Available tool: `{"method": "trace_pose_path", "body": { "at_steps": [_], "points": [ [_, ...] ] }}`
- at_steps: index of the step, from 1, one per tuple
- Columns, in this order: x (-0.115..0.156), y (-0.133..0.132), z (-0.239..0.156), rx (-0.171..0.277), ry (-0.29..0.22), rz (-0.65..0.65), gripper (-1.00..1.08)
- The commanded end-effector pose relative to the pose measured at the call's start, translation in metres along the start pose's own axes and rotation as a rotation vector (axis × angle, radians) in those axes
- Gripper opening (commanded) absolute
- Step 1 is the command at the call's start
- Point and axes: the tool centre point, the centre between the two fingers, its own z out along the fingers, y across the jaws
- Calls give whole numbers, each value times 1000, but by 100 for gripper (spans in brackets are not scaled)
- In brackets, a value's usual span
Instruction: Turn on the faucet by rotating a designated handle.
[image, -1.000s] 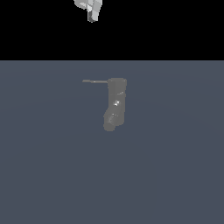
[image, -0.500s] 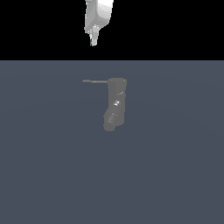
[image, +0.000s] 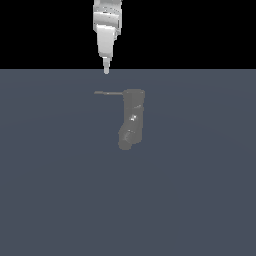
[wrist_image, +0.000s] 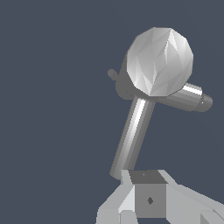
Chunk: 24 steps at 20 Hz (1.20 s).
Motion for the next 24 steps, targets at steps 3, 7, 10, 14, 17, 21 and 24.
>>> {"method": "trace_pose_path", "body": {
  "at_steps": [3, 7, 10, 14, 17, 21, 24],
  "points": [
    [-2, -21, 28, 10, 32, 112, -100],
    [-4, -34, 49, 20, 56, 186, -100],
    [-5, -41, 60, 27, 70, 228, -100],
    [-6, -48, 71, 35, 84, 266, -100],
    [-7, -50, 76, 38, 89, 281, -100],
    [-7, -51, 77, 40, 91, 287, -100],
    [-7, -51, 78, 39, 91, 285, -100]
  ]
}}
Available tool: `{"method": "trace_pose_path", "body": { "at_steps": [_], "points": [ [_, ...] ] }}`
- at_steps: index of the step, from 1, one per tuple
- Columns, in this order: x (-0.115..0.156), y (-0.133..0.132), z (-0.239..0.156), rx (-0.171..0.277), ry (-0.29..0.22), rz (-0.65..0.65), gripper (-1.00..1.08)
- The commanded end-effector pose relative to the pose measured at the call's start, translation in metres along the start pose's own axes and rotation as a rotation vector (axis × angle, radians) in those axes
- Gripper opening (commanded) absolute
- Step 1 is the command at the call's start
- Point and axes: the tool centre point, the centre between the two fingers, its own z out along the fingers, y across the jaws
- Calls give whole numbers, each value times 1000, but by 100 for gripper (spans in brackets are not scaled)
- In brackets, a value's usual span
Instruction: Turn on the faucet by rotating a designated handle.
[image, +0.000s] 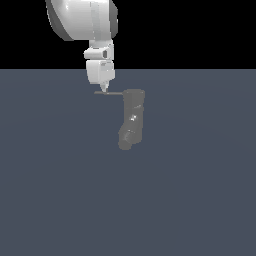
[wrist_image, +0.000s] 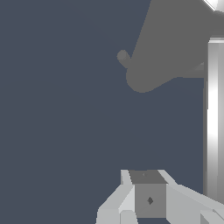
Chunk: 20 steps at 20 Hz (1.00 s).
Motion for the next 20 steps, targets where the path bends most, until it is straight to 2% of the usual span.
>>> {"method": "trace_pose_path", "body": {
  "at_steps": [1, 20],
  "points": [
    [0, 2, 0, 0, 0, 0, -100],
    [1, 46, 0, 0, 0, 0, -100]
  ]
}}
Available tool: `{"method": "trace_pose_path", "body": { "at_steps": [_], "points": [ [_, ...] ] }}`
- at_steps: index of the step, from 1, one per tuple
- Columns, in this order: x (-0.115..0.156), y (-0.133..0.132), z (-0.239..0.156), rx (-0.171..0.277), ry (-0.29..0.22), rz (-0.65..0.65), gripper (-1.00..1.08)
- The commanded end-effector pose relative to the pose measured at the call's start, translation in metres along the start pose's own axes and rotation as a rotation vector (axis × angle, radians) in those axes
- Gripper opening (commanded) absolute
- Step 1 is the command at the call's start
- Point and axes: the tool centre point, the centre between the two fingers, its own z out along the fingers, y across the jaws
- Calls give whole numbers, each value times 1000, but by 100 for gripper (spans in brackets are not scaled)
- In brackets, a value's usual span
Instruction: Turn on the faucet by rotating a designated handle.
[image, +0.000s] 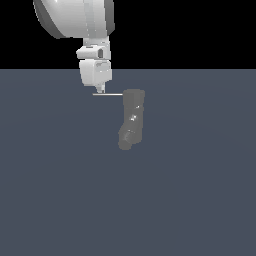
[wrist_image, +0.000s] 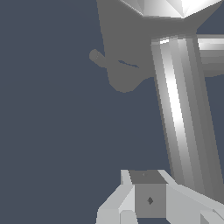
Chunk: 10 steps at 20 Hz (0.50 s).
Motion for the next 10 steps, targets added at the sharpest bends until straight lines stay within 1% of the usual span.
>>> {"method": "trace_pose_path", "body": {
  "at_steps": [1, 10],
  "points": [
    [2, 7, 0, -3, 2, 2, -100],
    [3, 31, 0, -3, 2, 2, -100]
  ]
}}
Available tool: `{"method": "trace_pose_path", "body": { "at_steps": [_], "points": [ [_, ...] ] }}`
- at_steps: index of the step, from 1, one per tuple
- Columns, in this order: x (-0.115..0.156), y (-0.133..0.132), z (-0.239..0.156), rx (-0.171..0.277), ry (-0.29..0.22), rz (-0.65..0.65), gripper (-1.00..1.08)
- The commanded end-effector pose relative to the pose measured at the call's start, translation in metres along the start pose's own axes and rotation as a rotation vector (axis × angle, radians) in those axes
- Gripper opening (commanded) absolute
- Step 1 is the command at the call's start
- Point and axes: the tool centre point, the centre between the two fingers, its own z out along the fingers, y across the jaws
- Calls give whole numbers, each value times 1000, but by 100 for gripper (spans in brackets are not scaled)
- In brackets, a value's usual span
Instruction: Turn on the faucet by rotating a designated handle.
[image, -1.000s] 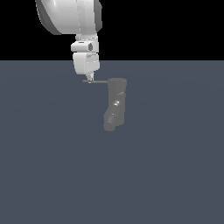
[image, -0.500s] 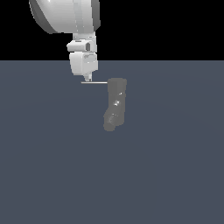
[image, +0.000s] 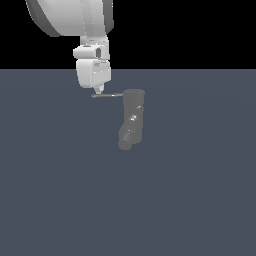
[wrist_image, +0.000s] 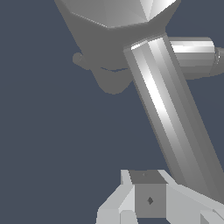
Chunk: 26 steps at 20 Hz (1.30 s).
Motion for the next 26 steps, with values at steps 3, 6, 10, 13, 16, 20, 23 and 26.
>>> {"method": "trace_pose_path", "body": {
  "at_steps": [3, 6, 10, 13, 16, 20, 23, 26],
  "points": [
    [-1, 14, 0, -4, 0, -3, -100],
    [-1, 22, 0, -4, 0, -3, -100],
    [0, 33, 0, -3, 0, -2, -100],
    [0, 38, 0, -3, 0, -2, -100],
    [9, 37, 0, 0, 3, 6, -100],
    [18, 46, 0, 0, 3, 5, -100],
    [24, 53, 0, 0, 3, 5, -100],
    [30, 60, 0, -1, 2, 4, -100]
  ]
}}
